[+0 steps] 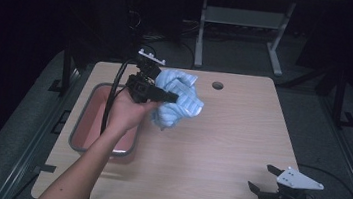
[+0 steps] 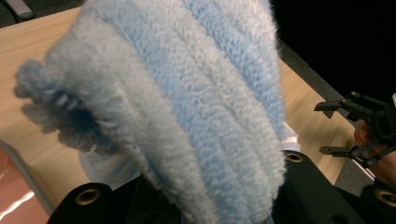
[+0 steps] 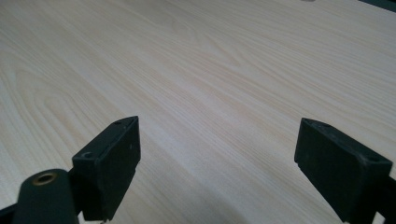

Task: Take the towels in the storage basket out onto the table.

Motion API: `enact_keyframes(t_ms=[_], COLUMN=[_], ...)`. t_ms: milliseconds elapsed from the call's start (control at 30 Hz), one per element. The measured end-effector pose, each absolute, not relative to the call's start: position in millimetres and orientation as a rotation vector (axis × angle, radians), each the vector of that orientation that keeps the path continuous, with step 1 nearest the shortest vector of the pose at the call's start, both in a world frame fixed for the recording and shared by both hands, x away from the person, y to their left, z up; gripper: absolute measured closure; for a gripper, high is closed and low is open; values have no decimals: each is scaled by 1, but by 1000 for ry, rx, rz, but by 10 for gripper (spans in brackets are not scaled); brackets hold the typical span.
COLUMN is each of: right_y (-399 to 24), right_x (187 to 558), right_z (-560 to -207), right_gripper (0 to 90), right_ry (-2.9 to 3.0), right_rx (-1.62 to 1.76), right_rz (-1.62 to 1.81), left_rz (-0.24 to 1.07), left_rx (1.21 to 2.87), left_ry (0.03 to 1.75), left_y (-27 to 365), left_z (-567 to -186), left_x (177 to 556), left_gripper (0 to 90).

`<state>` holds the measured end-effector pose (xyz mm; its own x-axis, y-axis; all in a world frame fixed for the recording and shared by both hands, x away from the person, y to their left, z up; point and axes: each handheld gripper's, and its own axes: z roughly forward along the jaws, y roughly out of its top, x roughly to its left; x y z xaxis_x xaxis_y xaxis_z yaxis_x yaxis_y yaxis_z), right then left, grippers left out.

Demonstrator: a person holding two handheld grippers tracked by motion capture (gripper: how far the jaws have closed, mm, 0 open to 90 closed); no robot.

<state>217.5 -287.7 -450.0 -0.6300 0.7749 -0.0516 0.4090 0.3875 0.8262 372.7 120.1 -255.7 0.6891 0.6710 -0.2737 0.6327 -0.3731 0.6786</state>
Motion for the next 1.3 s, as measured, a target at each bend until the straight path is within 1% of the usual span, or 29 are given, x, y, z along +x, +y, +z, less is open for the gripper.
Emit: enact_keyframes(t_ms=[600,800,1300], right_y=[-289,-289,-296], right_x=[218,218,219], right_z=[-449,-449,-456], right_gripper=[139,138,138], right_ry=[2206,2205,2177], right_rx=[1018,1020,1068], right_rz=[1161,1165,1205], left_rz=[-4,-18,-89], left_rx=[2125,2142,2163], left_ry=[975,979,1003], left_y=[81,74,46], left_z=[-285,-295,-333], left_x=[385,388,407], left_gripper=[706,706,705])
